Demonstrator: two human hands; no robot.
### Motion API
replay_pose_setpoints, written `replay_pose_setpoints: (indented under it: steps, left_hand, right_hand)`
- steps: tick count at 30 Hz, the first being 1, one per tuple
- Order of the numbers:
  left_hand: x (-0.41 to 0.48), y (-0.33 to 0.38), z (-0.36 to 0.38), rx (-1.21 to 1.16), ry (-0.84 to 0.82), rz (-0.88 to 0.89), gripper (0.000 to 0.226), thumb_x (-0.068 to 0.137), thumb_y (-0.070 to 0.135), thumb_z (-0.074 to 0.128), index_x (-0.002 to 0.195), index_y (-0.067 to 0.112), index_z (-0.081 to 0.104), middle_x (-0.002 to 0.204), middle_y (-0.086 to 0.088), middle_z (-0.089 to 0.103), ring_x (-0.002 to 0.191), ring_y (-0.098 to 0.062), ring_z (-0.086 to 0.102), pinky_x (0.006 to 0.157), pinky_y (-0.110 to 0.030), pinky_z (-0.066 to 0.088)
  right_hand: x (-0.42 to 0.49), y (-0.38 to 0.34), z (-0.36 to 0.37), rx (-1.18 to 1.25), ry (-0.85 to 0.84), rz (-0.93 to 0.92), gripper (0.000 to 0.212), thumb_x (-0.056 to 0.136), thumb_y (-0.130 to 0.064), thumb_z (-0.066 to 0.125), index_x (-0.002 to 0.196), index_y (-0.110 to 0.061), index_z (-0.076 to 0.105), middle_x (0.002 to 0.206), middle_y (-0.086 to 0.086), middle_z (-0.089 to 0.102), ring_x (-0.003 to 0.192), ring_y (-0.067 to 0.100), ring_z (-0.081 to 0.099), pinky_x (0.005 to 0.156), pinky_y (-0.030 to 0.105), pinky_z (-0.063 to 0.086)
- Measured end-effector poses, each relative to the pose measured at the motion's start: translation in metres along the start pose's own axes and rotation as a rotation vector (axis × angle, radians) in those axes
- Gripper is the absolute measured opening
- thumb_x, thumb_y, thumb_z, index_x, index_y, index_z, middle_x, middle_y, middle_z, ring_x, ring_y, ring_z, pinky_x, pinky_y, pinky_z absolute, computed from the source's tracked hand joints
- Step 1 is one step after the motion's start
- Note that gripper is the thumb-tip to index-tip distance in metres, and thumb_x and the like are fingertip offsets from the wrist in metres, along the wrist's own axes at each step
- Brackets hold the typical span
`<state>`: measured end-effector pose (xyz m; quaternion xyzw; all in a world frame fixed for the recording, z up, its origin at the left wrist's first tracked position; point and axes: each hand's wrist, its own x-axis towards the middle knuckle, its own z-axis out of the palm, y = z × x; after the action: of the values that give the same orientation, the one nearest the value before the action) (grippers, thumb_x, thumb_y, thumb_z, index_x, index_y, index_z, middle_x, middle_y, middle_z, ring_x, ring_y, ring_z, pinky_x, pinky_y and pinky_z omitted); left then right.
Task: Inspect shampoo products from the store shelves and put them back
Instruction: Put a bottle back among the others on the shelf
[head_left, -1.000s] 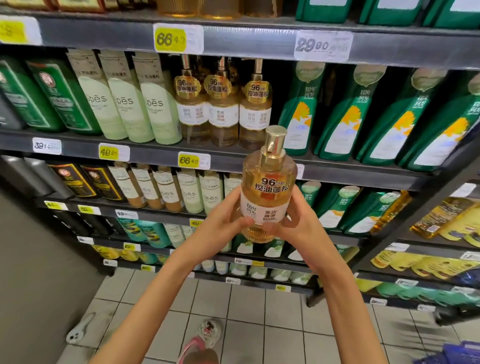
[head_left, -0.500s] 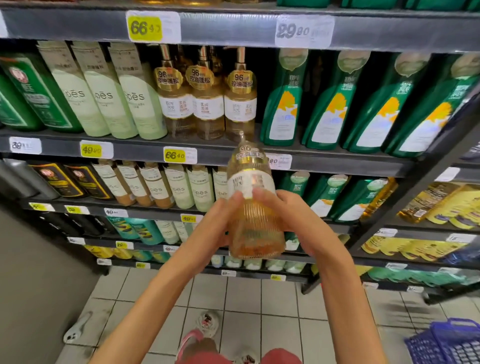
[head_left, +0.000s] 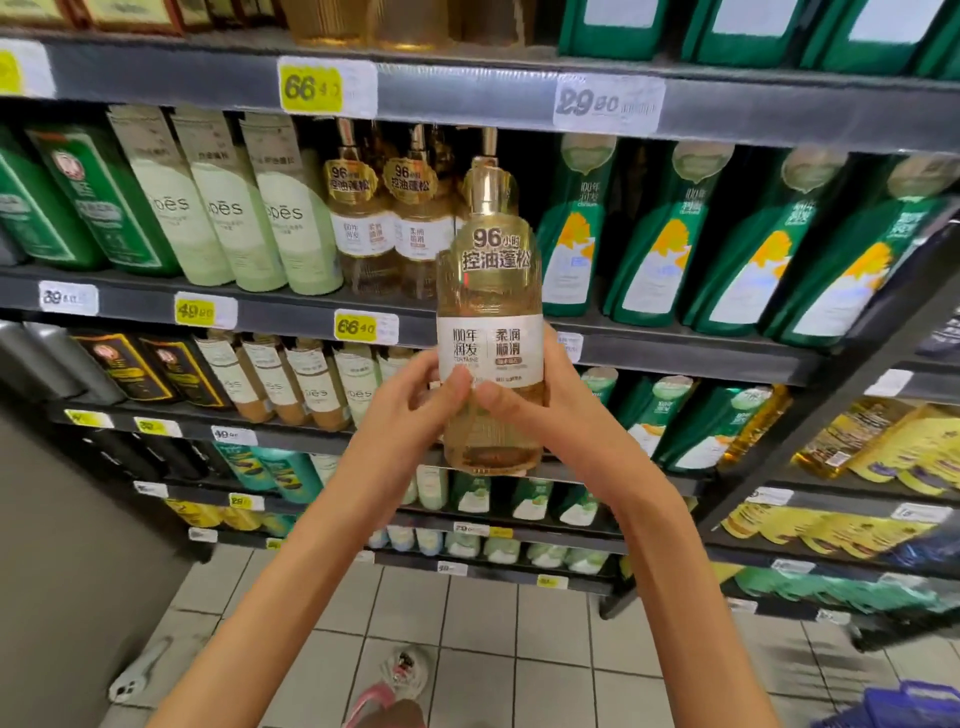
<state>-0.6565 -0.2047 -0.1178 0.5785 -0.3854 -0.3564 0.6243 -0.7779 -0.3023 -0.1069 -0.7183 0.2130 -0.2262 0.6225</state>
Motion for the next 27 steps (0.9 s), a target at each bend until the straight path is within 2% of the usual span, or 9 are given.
replay_pose_setpoints:
  steps: [4, 8, 11, 13, 15, 17, 20, 24, 27]
  left_hand:
    - [0.019, 0.039, -0.008, 0.033, -0.015, 0.148, 0.037, 0.086, 0.039, 0.056, 0.119, 0.022, 0.058, 0.115, 0.006, 0.067, 0.107, -0.007, 0.062, 0.087, -0.019, 0.050]
    - [0.056, 0.090, -0.011, 0.055, 0.023, 0.295, 0.043, 0.079, 0.037, 0.054, 0.117, 0.017, 0.055, 0.110, 0.004, 0.068, 0.101, -0.002, 0.063, 0.080, -0.013, 0.050]
    - [0.086, 0.128, -0.009, 0.153, 0.081, 0.400, 0.031, 0.090, 0.031, 0.049, 0.116, 0.016, 0.055, 0.105, 0.009, 0.066, 0.090, 0.008, 0.062, 0.071, -0.006, 0.046]
    - [0.104, 0.148, -0.011, 0.238, 0.130, 0.455, 0.030, 0.094, 0.029, 0.046, 0.118, 0.015, 0.057, 0.108, 0.006, 0.065, 0.094, 0.005, 0.061, 0.080, -0.012, 0.048]
    - [0.118, 0.164, -0.016, 0.279, 0.187, 0.478, 0.030, 0.096, 0.026, 0.045, 0.120, 0.013, 0.058, 0.114, 0.000, 0.064, 0.106, -0.008, 0.059, 0.096, -0.030, 0.047]
    - [0.128, 0.172, -0.018, 0.292, 0.184, 0.476, 0.030, 0.097, 0.023, 0.044, 0.123, 0.015, 0.057, 0.116, 0.002, 0.062, 0.110, -0.010, 0.057, 0.101, -0.035, 0.044]
    - [0.141, 0.176, -0.016, 0.334, 0.137, 0.467, 0.037, 0.096, 0.020, 0.046, 0.133, 0.013, 0.050, 0.124, 0.004, 0.058, 0.113, -0.006, 0.053, 0.101, -0.028, 0.043]
    - [0.158, 0.181, -0.013, 0.360, 0.157, 0.493, 0.042, 0.095, 0.017, 0.050, 0.136, 0.012, 0.044, 0.120, 0.007, 0.053, 0.106, 0.000, 0.049, 0.077, 0.004, 0.039]
    - [0.168, 0.182, -0.014, 0.378, 0.172, 0.487, 0.044, 0.094, 0.017, 0.051, 0.137, 0.010, 0.043, 0.129, 0.002, 0.052, 0.113, -0.004, 0.048, 0.079, 0.003, 0.037]
  right_hand:
    - [0.021, -0.034, -0.006, -0.027, 0.082, -0.145, 0.070, 0.074, -0.037, 0.075, 0.135, -0.028, 0.041, 0.112, -0.021, 0.065, 0.103, -0.006, 0.060, 0.077, 0.010, 0.049]
    - [0.053, -0.081, -0.015, -0.065, 0.230, -0.293, 0.075, 0.057, -0.051, 0.071, 0.123, -0.028, 0.045, 0.109, -0.019, 0.061, 0.094, -0.015, 0.058, 0.070, 0.003, 0.046]
    - [0.082, -0.120, -0.022, -0.043, 0.278, -0.345, 0.087, 0.051, -0.056, 0.069, 0.126, -0.019, 0.045, 0.116, -0.007, 0.061, 0.102, -0.001, 0.060, 0.073, 0.010, 0.051]
    - [0.101, -0.141, -0.028, -0.051, 0.299, -0.352, 0.085, 0.060, -0.053, 0.072, 0.130, -0.016, 0.043, 0.121, -0.002, 0.059, 0.108, 0.008, 0.060, 0.080, 0.019, 0.053]
    - [0.121, -0.155, -0.036, -0.041, 0.325, -0.352, 0.070, 0.075, -0.039, 0.073, 0.131, -0.013, 0.042, 0.123, 0.003, 0.059, 0.109, 0.014, 0.060, 0.089, 0.032, 0.053]
    - [0.138, -0.162, -0.043, -0.004, 0.324, -0.326, 0.063, 0.080, -0.032, 0.071, 0.131, -0.009, 0.042, 0.123, 0.007, 0.060, 0.110, 0.021, 0.061, 0.095, 0.043, 0.051]
    - [0.161, -0.164, -0.053, 0.047, 0.310, -0.320, 0.059, 0.082, -0.027, 0.070, 0.131, -0.006, 0.045, 0.123, 0.011, 0.061, 0.110, 0.023, 0.062, 0.096, 0.045, 0.050]
    - [0.185, -0.165, -0.059, 0.109, 0.327, -0.355, 0.057, 0.082, -0.030, 0.070, 0.129, -0.008, 0.047, 0.121, 0.009, 0.063, 0.105, 0.020, 0.064, 0.087, 0.035, 0.055]
    - [0.201, -0.163, -0.062, 0.033, 0.389, -0.375, 0.063, 0.082, -0.030, 0.071, 0.132, -0.010, 0.040, 0.122, 0.004, 0.060, 0.105, 0.014, 0.061, 0.083, 0.027, 0.053]
